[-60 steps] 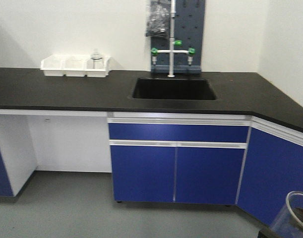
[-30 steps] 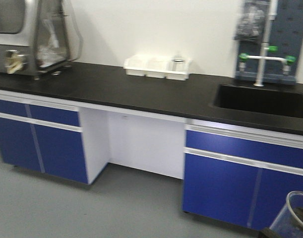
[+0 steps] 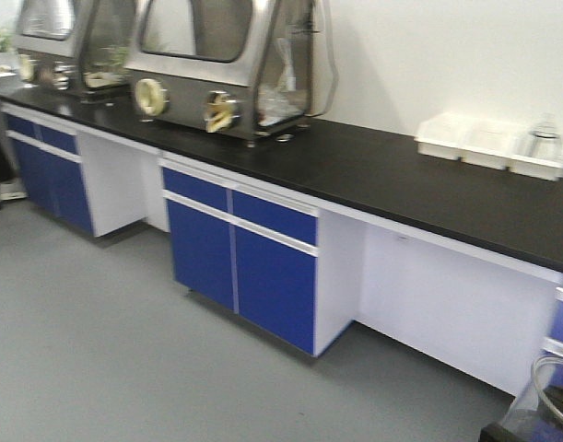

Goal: Grab beaker from right and move to left
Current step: 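Hold the beaker in the right gripper while the base drives to the tray bench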

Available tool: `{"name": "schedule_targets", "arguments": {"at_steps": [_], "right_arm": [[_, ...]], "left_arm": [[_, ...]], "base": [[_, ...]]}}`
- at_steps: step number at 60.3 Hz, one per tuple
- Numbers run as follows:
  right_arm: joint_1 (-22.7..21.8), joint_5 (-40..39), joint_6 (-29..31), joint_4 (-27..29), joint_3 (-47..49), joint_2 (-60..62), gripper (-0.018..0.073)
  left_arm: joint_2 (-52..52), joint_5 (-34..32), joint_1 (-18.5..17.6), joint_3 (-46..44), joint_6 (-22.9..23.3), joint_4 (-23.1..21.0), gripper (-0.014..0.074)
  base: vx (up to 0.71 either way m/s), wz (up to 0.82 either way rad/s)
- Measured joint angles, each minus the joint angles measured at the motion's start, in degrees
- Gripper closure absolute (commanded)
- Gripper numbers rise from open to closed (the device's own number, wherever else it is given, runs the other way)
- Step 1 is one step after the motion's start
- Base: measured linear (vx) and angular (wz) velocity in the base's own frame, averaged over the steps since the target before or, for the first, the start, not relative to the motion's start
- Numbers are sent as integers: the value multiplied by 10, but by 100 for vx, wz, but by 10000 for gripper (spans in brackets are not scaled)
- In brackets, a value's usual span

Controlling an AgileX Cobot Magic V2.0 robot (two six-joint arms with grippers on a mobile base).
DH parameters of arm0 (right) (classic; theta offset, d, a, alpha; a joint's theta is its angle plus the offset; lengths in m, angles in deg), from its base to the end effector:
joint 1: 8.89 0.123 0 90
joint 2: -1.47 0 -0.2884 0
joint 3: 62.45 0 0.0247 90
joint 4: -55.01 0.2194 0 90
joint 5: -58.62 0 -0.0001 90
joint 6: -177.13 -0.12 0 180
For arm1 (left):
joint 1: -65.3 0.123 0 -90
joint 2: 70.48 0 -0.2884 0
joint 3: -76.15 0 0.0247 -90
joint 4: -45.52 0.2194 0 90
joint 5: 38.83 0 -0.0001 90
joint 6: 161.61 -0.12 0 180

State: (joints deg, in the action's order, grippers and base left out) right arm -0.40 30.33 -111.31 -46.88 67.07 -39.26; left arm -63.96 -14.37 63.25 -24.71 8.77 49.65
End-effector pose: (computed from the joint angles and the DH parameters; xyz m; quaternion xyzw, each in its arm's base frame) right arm 0.0974 0.0707 0.3173 -0.1796 0.7252 0.2535 0.6145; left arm 0.0431 0.0020 0.1557 0.1015 0.8131 0.0687 0.5691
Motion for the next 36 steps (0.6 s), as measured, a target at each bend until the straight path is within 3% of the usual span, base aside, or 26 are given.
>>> {"name": "schedule_targets", "arguments": {"at_steps": [18,36], "right_arm": [[0,0,0,0,0,0,562],[0,0,0,0,0,0,562]], "left_arm": [[0,0,0,0,0,0,603],[0,0,0,0,0,0,603]], "base": [[32,39],[40,6]]}}
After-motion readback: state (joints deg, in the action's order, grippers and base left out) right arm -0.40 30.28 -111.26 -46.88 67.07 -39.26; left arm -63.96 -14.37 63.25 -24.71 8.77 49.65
